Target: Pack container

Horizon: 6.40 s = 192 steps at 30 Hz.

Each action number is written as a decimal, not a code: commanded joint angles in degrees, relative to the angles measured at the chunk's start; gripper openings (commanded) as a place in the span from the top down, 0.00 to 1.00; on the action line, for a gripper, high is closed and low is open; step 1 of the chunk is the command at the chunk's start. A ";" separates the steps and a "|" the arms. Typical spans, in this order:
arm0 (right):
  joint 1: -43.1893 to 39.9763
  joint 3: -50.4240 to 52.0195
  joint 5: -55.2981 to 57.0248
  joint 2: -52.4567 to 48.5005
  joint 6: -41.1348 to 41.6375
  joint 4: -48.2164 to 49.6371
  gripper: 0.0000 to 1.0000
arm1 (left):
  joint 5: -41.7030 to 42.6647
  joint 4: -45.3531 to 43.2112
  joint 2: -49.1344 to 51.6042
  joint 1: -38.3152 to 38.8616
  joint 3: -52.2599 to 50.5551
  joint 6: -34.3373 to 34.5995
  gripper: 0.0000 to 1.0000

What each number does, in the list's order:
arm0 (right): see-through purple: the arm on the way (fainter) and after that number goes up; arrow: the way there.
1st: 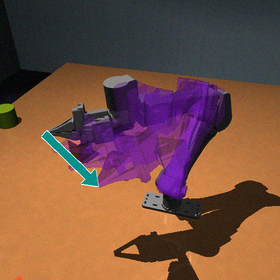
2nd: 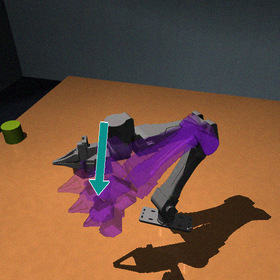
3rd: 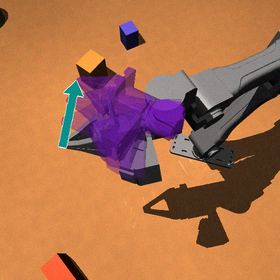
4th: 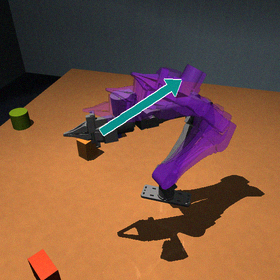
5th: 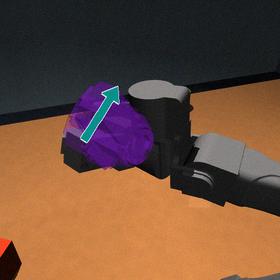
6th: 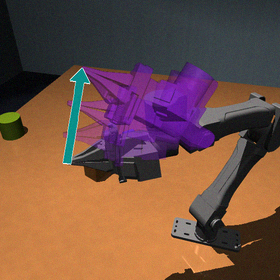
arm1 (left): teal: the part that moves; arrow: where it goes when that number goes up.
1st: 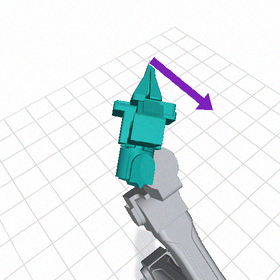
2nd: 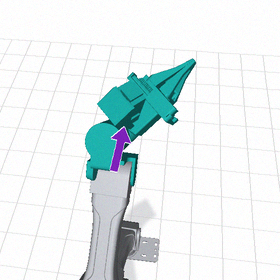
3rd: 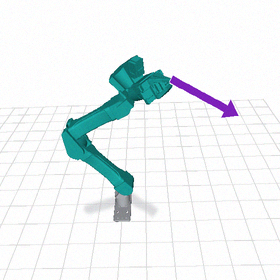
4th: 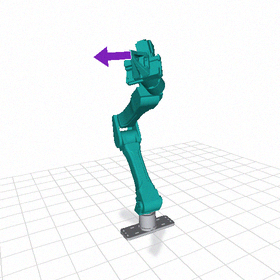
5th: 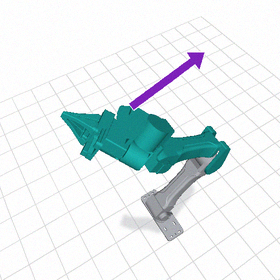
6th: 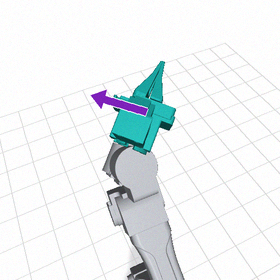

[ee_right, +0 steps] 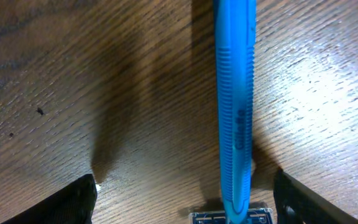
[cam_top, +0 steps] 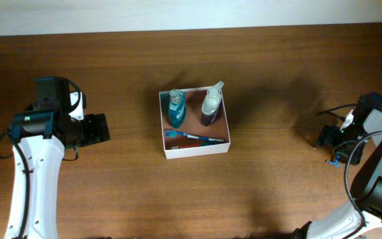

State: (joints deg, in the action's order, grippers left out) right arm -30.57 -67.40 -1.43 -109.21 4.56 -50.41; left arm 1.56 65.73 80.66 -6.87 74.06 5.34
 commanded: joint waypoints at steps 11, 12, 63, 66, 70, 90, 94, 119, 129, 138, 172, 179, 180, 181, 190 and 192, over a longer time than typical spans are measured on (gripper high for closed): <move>-0.22 0.55 -0.50 -0.87 0.20 1.36 0.66 | 0.61 0.31 -0.83 -0.15 -0.13 -1.14 0.10; -0.22 0.55 -0.50 -0.87 0.20 1.40 0.68 | 0.61 0.31 -0.83 -0.15 -0.13 -1.14 0.10; 63.39 -16.28 -7.78 19.32 -49.37 -5.70 0.96 | 0.61 0.31 -0.83 -0.15 -0.13 -1.18 0.10; 63.60 -16.28 -8.07 14.73 -49.33 -5.57 0.96 | 0.61 0.28 -0.83 -0.15 -0.13 -1.16 0.10; 63.56 -16.28 -8.28 8.61 -49.35 -5.46 0.96 | 0.61 0.28 -0.83 -0.15 -0.13 -1.16 0.10; 63.43 -16.33 -3.37 6.91 -41.68 -4.33 0.48 | 0.61 0.26 -0.83 -0.15 -0.13 -1.16 0.10; 61.31 -16.31 1.97 13.55 -36.22 -2.60 0.48 | 0.68 -0.11 -0.83 0.04 -0.13 -1.68 0.10; 23.85 -15.39 -2.32 30.25 -3.82 -8.72 0.04 | 0.37 -11.80 -2.25 10.84 -0.15 -11.47 0.01; 23.85 2.86 -0.26 57.64 -2.29 -4.90 0.00 | 2.12 -14.53 -27.91 10.84 -13.57 -9.35 0.01; 23.82 14.64 -0.26 83.54 -2.12 -12.02 0.02 | 2.32 -14.51 -53.51 10.84 -26.16 -5.11 0.01; 27.12 38.18 -8.98 106.68 -7.45 14.10 0.01 | 2.29 -12.52 -56.89 10.84 -26.25 -5.11 0.01; 28.48 53.81 -10.25 109.00 -7.34 37.92 0.02 | 2.29 -12.52 -56.89 10.84 -26.25 -5.11 0.01; 28.48 55.65 -9.77 109.00 -7.34 41.24 0.01 | 2.29 -12.52 -56.89 10.84 -26.25 -5.11 0.01; 28.48 57.37 -8.83 109.00 -7.34 44.17 0.01 | 2.29 -12.52 -56.89 10.84 -26.25 -5.11 0.01; 28.70 67.08 -2.75 109.00 -7.30 51.32 0.01 | 2.29 -12.52 -56.89 10.84 -26.25 -5.11 0.01; 28.70 67.08 -2.82 109.00 -7.30 48.26 0.01 | 2.29 -12.52 -56.89 10.84 -26.25 -5.11 0.01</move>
State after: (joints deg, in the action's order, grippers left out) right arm -2.50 -0.58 -6.04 -0.80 -2.66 -0.75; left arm 3.09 53.32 24.10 3.97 47.97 -0.36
